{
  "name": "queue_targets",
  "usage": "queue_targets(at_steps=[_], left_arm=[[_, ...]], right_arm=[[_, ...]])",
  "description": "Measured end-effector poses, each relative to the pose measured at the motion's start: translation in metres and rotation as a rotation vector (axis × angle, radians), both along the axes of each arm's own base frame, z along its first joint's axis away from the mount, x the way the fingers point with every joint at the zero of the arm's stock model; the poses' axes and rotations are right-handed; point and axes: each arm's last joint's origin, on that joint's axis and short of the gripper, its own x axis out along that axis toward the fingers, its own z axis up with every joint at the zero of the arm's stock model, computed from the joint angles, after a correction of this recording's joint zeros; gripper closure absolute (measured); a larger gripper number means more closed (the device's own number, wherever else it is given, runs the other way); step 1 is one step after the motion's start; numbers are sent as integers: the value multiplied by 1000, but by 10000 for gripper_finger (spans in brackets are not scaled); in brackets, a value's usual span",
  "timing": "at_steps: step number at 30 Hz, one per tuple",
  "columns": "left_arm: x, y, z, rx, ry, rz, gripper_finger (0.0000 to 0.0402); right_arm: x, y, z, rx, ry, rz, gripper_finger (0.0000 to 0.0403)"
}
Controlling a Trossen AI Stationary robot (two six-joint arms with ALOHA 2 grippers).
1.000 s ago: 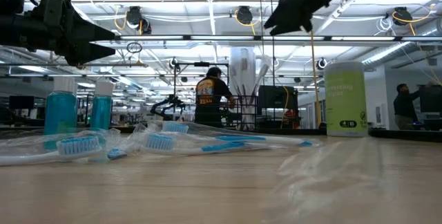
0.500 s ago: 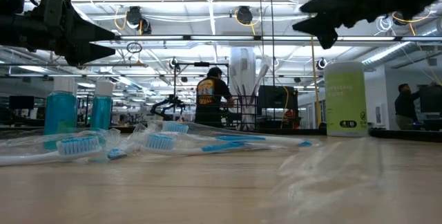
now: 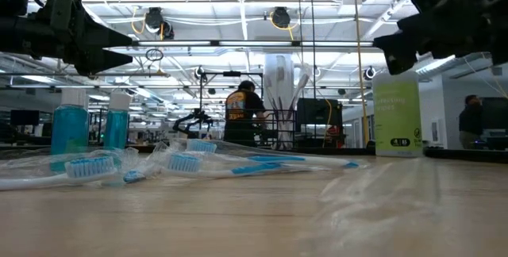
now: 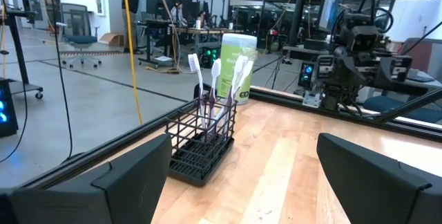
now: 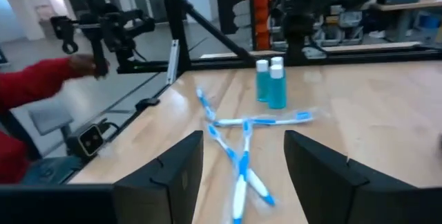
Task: Pick & Place toothbrushing station
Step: Put the blue mouthwash into the middle compartment of the wire organizer
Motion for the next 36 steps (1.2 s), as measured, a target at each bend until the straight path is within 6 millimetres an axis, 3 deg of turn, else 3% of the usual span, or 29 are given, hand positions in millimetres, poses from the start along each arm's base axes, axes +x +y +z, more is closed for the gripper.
queue_targets(at_steps=[5, 12, 20, 28, 36], left_arm=[[0, 0, 0, 0, 0, 0, 34], [0, 0, 0, -17, -7, -1, 34], [0, 0, 0, -165, -67, 2, 34], [0, 0, -4, -206, -42, 3, 34], [11, -5, -13, -377, 75, -208, 34]], right_arm=[[-17, -7, -1, -31, 45, -53, 211], [-36, -16, 8, -60, -40, -164, 221], [-44, -28, 10, -96, -59, -449, 230], [-49, -31, 13, -101, -95, -511, 232], [-52, -36, 16, -121, -122, -674, 232]])
